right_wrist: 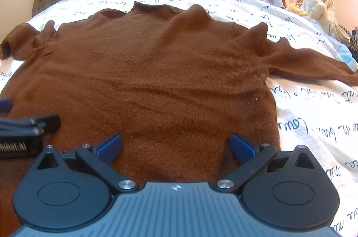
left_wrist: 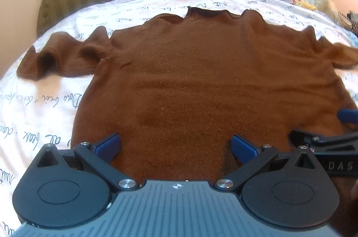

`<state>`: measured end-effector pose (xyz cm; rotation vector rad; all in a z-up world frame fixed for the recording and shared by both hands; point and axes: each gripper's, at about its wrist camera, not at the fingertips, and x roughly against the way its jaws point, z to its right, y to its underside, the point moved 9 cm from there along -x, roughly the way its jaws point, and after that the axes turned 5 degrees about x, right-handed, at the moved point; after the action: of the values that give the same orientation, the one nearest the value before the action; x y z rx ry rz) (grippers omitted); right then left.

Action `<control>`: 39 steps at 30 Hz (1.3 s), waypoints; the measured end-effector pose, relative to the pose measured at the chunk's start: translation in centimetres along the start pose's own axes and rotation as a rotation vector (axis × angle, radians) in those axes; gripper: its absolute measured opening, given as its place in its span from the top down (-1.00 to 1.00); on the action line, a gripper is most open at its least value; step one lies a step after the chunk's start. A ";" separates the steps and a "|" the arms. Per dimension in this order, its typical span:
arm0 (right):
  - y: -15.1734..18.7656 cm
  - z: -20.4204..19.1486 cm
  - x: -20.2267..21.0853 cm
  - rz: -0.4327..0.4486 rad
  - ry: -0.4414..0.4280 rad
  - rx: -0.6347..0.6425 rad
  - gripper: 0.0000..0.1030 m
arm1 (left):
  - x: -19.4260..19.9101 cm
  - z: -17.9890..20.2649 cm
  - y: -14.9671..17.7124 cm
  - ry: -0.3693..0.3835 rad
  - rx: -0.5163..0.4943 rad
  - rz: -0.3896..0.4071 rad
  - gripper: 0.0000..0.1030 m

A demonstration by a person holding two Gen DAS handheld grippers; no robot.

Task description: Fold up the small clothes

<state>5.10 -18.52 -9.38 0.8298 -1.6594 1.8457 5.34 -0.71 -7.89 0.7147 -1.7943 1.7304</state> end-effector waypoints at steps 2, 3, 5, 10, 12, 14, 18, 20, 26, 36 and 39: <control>0.1 0.1 -0.1 -0.005 -0.005 -0.010 -1.00 | 0.0 -0.1 0.2 0.004 -0.008 0.011 -1.00; 0.1 0.1 -0.2 -0.006 -0.004 -0.005 -1.00 | 0.1 -0.2 0.2 -0.003 -0.013 0.027 -1.00; 0.1 0.1 -0.2 0.003 -0.003 -0.013 -1.00 | 0.1 -0.3 0.5 -0.011 -0.030 0.015 -1.00; 0.2 0.6 0.7 0.037 -0.030 -0.041 -1.00 | 1.4 -0.7 -0.1 0.088 0.094 -0.006 -1.00; 0.5 1.5 0.9 0.029 -0.037 -0.063 -1.00 | 1.5 -0.5 0.2 0.066 0.073 -0.042 -1.00; 1.2 1.8 1.3 0.018 -0.028 -0.040 -1.00 | 1.7 -0.4 1.3 0.066 0.062 -0.079 -1.00; 3.2 0.7 2.9 0.040 -0.020 0.028 -1.00 | 3.5 -0.2 3.8 0.067 0.029 -0.065 -1.00; 4.1 0.4 3.9 0.050 -0.013 0.060 -1.00 | 4.3 0.1 4.7 0.047 0.011 -0.063 -1.00; 3.9 2.3 6.4 0.101 -0.026 0.085 -1.00 | 5.7 2.0 3.2 0.118 0.009 -0.052 -1.00; -1.2 24.6 4.8 0.194 0.256 -0.029 -1.00 | 2.8 13.0 -5.7 0.277 0.000 0.015 -1.00; -1.7 33.6 3.2 0.153 0.319 -0.150 -1.00 | 0.8 17.7 -7.5 0.363 -0.025 0.004 -1.00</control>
<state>7.55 -51.75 -3.80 0.3322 -1.6642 1.8140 9.65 -18.62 -2.46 0.3566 -1.5629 1.7087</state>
